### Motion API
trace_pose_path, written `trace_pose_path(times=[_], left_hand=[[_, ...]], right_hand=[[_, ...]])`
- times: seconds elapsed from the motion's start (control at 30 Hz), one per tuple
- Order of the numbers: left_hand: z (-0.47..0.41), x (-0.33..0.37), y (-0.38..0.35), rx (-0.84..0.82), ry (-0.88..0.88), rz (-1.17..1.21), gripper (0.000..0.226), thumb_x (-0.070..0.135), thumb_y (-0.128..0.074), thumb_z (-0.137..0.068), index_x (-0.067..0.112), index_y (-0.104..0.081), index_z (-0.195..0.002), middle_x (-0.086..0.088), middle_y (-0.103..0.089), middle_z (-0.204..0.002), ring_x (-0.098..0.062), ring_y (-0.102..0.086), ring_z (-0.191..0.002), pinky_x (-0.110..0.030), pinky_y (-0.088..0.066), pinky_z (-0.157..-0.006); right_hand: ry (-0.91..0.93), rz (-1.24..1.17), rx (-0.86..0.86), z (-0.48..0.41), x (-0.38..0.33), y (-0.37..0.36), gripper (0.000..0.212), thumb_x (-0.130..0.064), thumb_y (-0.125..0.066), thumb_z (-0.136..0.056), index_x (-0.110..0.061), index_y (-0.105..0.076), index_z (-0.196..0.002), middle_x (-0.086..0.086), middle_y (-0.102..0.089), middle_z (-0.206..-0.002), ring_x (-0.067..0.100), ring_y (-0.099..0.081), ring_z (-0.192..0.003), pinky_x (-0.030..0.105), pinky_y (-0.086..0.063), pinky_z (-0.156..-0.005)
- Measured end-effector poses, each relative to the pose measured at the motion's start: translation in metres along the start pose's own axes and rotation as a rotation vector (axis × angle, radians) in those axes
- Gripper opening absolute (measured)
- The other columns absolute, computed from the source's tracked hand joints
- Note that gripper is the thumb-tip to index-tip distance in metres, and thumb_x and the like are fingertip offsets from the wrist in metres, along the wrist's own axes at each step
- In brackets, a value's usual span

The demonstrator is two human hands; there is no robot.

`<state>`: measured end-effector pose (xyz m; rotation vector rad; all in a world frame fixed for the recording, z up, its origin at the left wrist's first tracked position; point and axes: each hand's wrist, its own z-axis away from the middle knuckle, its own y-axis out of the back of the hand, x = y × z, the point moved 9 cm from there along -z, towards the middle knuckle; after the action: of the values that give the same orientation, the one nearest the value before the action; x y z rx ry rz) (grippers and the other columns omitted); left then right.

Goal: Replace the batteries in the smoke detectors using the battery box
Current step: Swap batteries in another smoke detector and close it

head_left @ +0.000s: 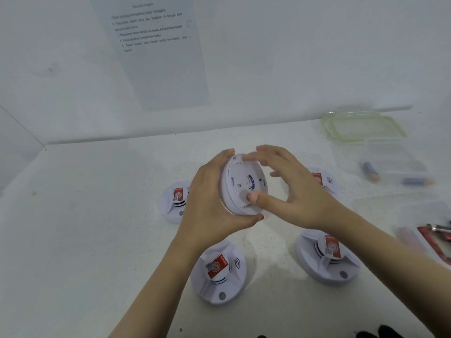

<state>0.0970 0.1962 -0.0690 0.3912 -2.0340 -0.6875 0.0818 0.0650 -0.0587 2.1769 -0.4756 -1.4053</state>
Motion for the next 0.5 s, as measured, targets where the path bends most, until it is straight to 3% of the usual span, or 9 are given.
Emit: trace_pose_path(times=[0.07,0.17,0.23,0.3,0.4,0.5], left_hand=[[-0.004,0.008,0.001,0.021,-0.035,-0.006,0.1,0.043,-0.087,-0.049,0.035,-0.031,-0.132,0.02,-0.045,-0.13,-0.004,-0.047,-0.12,-0.037,-0.049,-0.098],[-0.007,0.014,-0.002,0.02,-0.067,-0.011,0.102,0.046,-0.087,-0.051,0.03,-0.031,-0.135,0.041,-0.032,-0.128,-0.001,-0.043,-0.124,-0.043,-0.047,-0.101],[-0.006,0.012,-0.003,0.015,-0.074,0.035,0.106,0.045,-0.087,-0.052,0.029,-0.029,-0.139,0.047,-0.022,-0.132,0.003,-0.039,-0.128,-0.039,-0.046,-0.104],[-0.002,0.009,-0.005,-0.005,-0.086,0.083,0.108,0.042,-0.088,-0.054,0.026,-0.028,-0.142,0.038,-0.023,-0.141,0.004,-0.032,-0.134,-0.027,-0.039,-0.108],[0.001,-0.002,-0.006,-0.042,-0.006,0.152,0.109,0.048,-0.088,-0.053,0.026,-0.032,-0.144,0.021,-0.035,-0.146,0.003,-0.034,-0.135,-0.009,-0.032,-0.105],[0.003,-0.008,-0.011,-0.101,0.037,0.265,0.094,0.05,-0.083,-0.054,0.026,-0.045,-0.136,0.026,-0.05,-0.133,0.006,-0.045,-0.125,-0.005,-0.035,-0.097]], right_hand=[[-0.1,-0.121,0.019,0.0,0.003,-0.005,0.076,-0.061,-0.069,-0.062,-0.044,-0.037,-0.129,-0.022,-0.043,-0.129,-0.002,-0.048,-0.116,0.011,-0.044,-0.088],[-0.182,-0.232,0.041,-0.001,0.005,-0.008,0.088,-0.049,-0.079,-0.056,-0.05,-0.028,-0.127,-0.02,-0.047,-0.123,0.0,-0.055,-0.107,0.017,-0.051,-0.083],[-0.187,-0.281,0.062,0.0,0.004,-0.008,0.084,-0.042,-0.079,-0.06,-0.048,-0.029,-0.127,-0.012,-0.05,-0.124,0.005,-0.058,-0.105,0.024,-0.054,-0.084],[-0.199,-0.459,0.065,0.0,0.007,-0.01,0.074,-0.038,-0.074,-0.063,-0.042,-0.036,-0.126,-0.004,-0.056,-0.123,0.013,-0.064,-0.101,0.032,-0.056,-0.083],[-0.28,-0.942,0.031,0.002,0.019,-0.02,0.066,-0.033,-0.065,-0.061,-0.029,-0.047,-0.124,0.001,-0.066,-0.11,0.022,-0.066,-0.096,0.037,-0.055,-0.076],[-0.395,-1.339,0.0,0.007,0.031,-0.034,0.072,-0.038,-0.064,-0.061,-0.011,-0.055,-0.127,0.016,-0.062,-0.122,0.039,-0.057,-0.113,0.053,-0.047,-0.09]])
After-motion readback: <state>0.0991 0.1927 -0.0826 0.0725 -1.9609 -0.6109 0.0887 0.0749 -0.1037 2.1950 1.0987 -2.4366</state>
